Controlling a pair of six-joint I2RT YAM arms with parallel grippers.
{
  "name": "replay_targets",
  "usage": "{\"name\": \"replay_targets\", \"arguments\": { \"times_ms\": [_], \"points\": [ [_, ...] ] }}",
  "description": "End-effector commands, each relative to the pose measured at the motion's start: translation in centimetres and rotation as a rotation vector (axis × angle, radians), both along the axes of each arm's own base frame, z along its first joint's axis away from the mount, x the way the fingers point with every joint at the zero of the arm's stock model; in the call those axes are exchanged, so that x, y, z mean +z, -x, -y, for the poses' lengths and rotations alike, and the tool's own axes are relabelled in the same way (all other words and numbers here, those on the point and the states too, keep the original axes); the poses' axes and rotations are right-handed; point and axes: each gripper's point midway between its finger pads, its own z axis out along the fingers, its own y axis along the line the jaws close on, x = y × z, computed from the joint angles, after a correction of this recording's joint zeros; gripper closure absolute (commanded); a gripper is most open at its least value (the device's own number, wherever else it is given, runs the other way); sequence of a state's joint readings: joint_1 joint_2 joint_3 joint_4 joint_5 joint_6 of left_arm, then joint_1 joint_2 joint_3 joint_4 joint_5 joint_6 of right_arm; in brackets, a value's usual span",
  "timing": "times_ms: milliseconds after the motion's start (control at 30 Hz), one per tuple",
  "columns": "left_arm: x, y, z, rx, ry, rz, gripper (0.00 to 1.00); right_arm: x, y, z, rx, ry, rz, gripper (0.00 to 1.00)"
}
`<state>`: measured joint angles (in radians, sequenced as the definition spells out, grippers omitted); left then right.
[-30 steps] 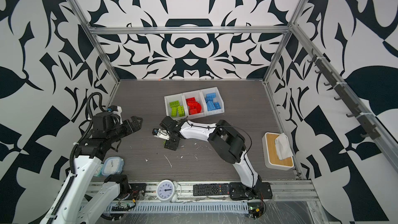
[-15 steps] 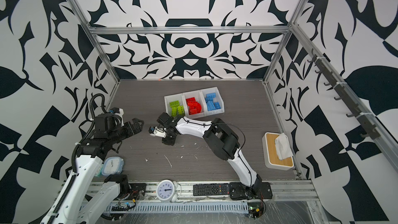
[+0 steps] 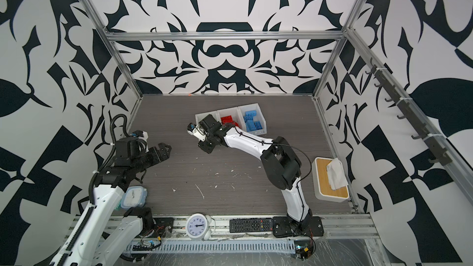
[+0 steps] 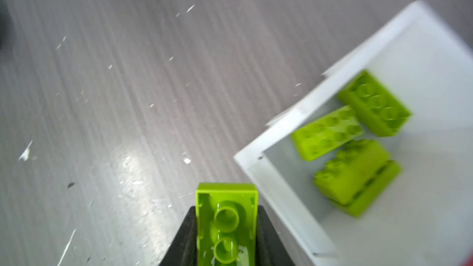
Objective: Sort the legos into containers by color
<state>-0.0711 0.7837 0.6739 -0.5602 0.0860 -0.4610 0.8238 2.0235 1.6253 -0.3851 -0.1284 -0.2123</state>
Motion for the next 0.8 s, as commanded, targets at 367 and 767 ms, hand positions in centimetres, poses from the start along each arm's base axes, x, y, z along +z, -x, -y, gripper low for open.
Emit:
{"name": "replay_targets", "arguments": {
  "times_ms": [367,767],
  "points": [
    [-0.4,-0.4,0.3,0.009,0.043,0.026,0.01,3.9,-9.7,-0.5,-0.263,-0.172,0.133,0.48],
    [-1.1,-5.5,-5.5,0.194,-0.303,0.348,0.01,10.4,-4.0,9.3,-0.413,-0.284,0.289,0.26]
  ]
}}
